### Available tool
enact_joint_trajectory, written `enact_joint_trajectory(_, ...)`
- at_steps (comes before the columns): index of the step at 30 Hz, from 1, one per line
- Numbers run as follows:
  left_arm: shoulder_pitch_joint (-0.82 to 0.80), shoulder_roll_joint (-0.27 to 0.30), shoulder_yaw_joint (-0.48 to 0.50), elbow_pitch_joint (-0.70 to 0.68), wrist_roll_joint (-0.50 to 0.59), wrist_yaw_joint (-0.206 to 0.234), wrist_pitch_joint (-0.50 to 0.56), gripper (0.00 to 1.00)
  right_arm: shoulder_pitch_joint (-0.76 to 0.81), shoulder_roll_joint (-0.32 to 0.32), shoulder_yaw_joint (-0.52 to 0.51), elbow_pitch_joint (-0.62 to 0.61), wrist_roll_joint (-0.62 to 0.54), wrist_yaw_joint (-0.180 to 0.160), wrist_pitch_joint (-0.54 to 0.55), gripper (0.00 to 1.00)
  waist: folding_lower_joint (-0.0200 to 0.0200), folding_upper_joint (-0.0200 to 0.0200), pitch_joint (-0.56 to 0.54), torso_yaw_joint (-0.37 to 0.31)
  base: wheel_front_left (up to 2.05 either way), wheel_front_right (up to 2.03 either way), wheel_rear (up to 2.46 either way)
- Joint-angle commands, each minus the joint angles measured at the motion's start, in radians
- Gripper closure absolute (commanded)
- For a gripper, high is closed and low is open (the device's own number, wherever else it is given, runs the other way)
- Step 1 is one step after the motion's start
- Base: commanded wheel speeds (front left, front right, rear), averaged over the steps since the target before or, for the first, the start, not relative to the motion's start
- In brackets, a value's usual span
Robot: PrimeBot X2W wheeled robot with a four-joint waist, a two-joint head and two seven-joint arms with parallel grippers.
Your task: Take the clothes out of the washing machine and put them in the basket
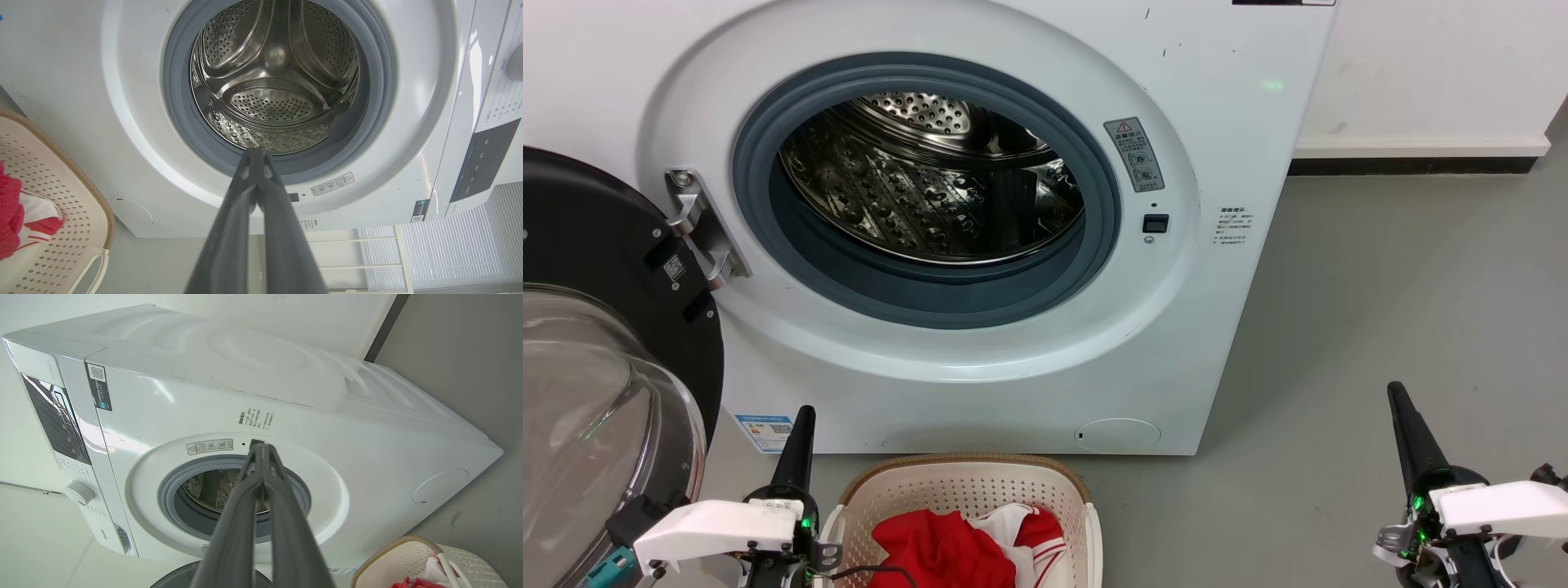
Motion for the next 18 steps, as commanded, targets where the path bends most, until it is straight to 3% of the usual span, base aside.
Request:
enact_joint_trajectory(1, -0.017, -0.001, 0.004, -0.001, -0.017, -0.006, 0.004, 1.00, -0.018, -0.004, -0.003, 0.000, 0.018, 0.000, 0.007, 1.00, 0.0000, 0.0000, 0.000, 0.000, 0.00, 0.00, 0.00)
enact_joint_trajectory(18, -0.036, -0.004, 0.010, 0.015, -0.157, -0.013, 0.040, 1.00, -0.038, -0.001, -0.012, 0.018, 0.156, 0.000, 0.043, 1.00, -0.0001, 0.0000, 0.001, 0.004, 0.00, 0.00, 0.00)
